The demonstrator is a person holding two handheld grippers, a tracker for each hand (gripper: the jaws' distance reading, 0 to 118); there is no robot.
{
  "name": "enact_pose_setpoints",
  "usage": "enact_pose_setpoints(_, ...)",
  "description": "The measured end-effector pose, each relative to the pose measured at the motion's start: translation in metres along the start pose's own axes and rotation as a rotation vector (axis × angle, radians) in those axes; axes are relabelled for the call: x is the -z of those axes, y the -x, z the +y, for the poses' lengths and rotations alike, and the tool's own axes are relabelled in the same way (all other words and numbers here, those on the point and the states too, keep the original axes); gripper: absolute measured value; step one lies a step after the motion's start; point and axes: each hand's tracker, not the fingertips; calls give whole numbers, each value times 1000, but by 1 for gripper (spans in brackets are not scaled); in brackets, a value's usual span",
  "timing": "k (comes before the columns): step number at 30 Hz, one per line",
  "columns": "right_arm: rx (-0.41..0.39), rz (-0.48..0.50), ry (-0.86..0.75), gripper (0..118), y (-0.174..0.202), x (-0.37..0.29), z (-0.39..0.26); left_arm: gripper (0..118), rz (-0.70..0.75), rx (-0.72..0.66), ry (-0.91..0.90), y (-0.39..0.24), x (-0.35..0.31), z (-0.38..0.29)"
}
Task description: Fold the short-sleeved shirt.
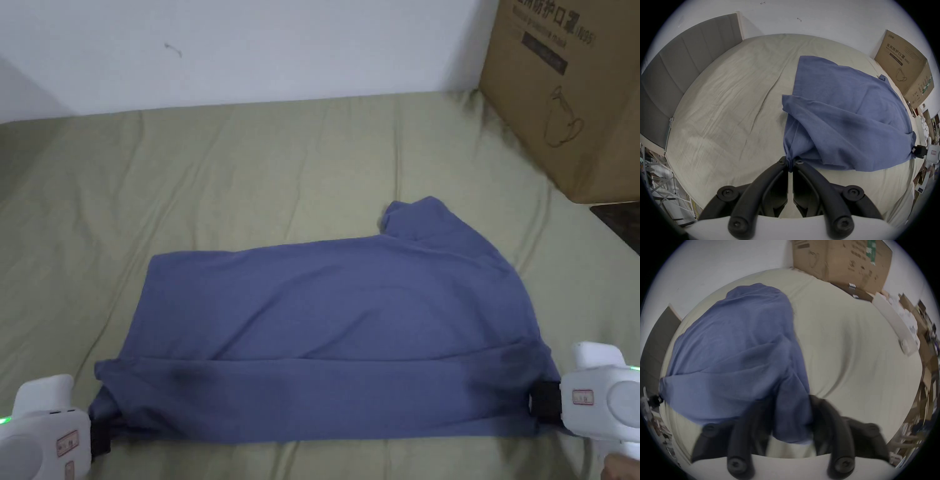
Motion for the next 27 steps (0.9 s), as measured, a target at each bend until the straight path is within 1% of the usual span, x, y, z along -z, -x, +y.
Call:
enact_pose_setpoints(1, -47, 10, -3, 8, 5, -5, 0, 3, 2, 2, 2, 0, 0, 0)
enact_pose_setpoints(3, -7, 12, -40, 8, 12, -12, 1, 3, 0, 2, 6, 3, 1, 3)
enact_pose_setpoints(4, -40, 2, -5, 8, 13, -11, 3, 3, 2, 2, 6, 4, 0, 4)
enact_pose_setpoints(7, -28, 14, -6, 8, 6, -21, 7, 3, -6, -6, -7, 5, -12, 5)
enact_pose_setpoints(9, -6, 35, -35, 8, 0, -35, 9, 3, -10, -4, -17, 7, -21, 3)
enact_pose_setpoints(11, -23, 41, -61, 8, -3, -51, 7, 3, -14, -5, -22, 9, -30, 0)
enact_pose_setpoints(13, -73, 36, -55, 8, -5, -63, 4, 3, -5, -6, -23, 11, -39, -8)
enact_pose_setpoints(17, -54, 54, -51, 8, -17, -82, -22, 3, 1, -5, -12, 19, -58, -37)
enact_pose_setpoints(20, -53, 50, -7, 9, -23, -86, -54, 3, 23, -8, 19, 20, -68, -68)
enact_pose_setpoints(22, -53, 35, 26, 8, -26, -79, -76, 3, 37, 4, 43, 21, -68, -86)
enact_pose_setpoints(24, -42, 44, 38, 9, -31, -70, -90, 4, 29, 0, 58, 33, -53, -95)
enact_pose_setpoints(25, -22, 61, 22, 13, -32, -69, -93, 11, 18, -8, 62, 35, -52, -96)
enact_pose_setpoints(26, 0, 82, -7, 34, -33, -70, -94, 35, 10, -25, 62, 35, -51, -95)
enact_pose_setpoints(27, -6, 70, -3, 61, -33, -73, -92, 54, 23, -40, 61, 35, -52, -92)
